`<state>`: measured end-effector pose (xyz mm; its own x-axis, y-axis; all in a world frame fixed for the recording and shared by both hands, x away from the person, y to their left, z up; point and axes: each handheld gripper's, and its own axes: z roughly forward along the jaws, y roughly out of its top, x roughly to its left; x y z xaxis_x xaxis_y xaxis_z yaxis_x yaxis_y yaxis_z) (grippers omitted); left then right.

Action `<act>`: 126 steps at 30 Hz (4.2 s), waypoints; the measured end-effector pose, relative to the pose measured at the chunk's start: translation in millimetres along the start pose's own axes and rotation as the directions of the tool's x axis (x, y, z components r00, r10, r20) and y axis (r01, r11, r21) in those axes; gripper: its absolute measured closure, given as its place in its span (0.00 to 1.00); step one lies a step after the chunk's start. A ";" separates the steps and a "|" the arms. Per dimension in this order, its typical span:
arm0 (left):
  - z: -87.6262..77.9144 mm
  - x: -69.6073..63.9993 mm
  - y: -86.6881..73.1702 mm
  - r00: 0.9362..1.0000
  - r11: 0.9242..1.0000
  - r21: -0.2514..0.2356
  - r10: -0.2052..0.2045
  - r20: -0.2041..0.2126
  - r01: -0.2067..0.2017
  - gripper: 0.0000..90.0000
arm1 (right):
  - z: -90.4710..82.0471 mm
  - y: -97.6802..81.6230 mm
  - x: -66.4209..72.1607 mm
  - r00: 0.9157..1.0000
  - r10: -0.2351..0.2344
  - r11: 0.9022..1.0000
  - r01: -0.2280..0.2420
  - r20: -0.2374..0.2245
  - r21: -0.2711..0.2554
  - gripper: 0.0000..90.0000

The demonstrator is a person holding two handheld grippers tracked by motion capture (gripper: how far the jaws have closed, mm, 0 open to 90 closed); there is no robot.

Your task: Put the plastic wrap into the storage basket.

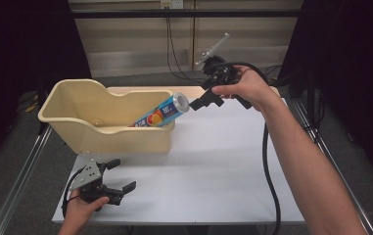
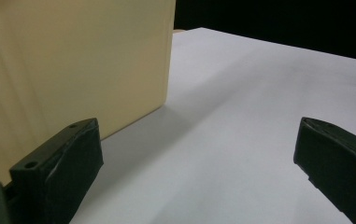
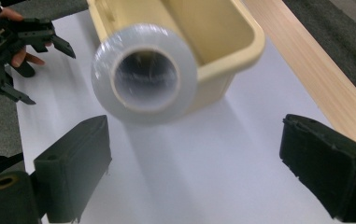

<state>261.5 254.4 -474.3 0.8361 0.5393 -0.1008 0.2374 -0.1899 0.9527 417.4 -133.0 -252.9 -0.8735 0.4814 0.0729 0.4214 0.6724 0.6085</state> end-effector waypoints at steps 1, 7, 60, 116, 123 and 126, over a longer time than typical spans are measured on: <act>0.5 -0.7 -0.1 1.000 1.000 -0.001 0.001 -0.013 -0.001 0.01 | -1.9 -5.0 -1.0 1.000 0.004 1.000 -0.004 0.006 -0.003 0.09; 1.2 -1.2 0.7 1.000 1.000 0.006 0.007 -0.012 -0.007 0.01 | -10.1 -33.3 -5.1 1.000 0.017 1.000 -0.016 0.021 -0.025 0.09; 7.2 -2.0 1.6 1.000 1.000 0.016 0.018 -0.006 -0.018 0.01 | -16.8 -191.4 -2.7 0.983 0.153 0.963 -0.125 0.101 -0.241 0.09; 7.9 -3.0 2.8 1.000 1.000 0.011 0.024 -0.009 -0.024 0.01 | -22.2 -292.2 18.8 0.959 0.240 0.902 -0.163 0.150 -0.399 0.09; 8.4 -3.1 2.5 1.000 1.000 0.013 0.020 -0.007 -0.020 0.01 | -20.4 -308.3 18.7 0.951 0.269 0.894 -0.189 0.150 -0.406 0.09; 8.3 -3.2 2.6 1.000 1.000 0.013 0.020 -0.007 -0.020 0.01 | -18.5 -314.2 19.6 0.951 0.270 0.894 -0.189 0.150 -0.406 0.09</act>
<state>263.6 245.4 -473.9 0.8371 0.5413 -0.0794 0.2267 -0.2111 0.9508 263.4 -345.3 -428.0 -0.6807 0.7235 0.1150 0.4432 0.2817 0.8510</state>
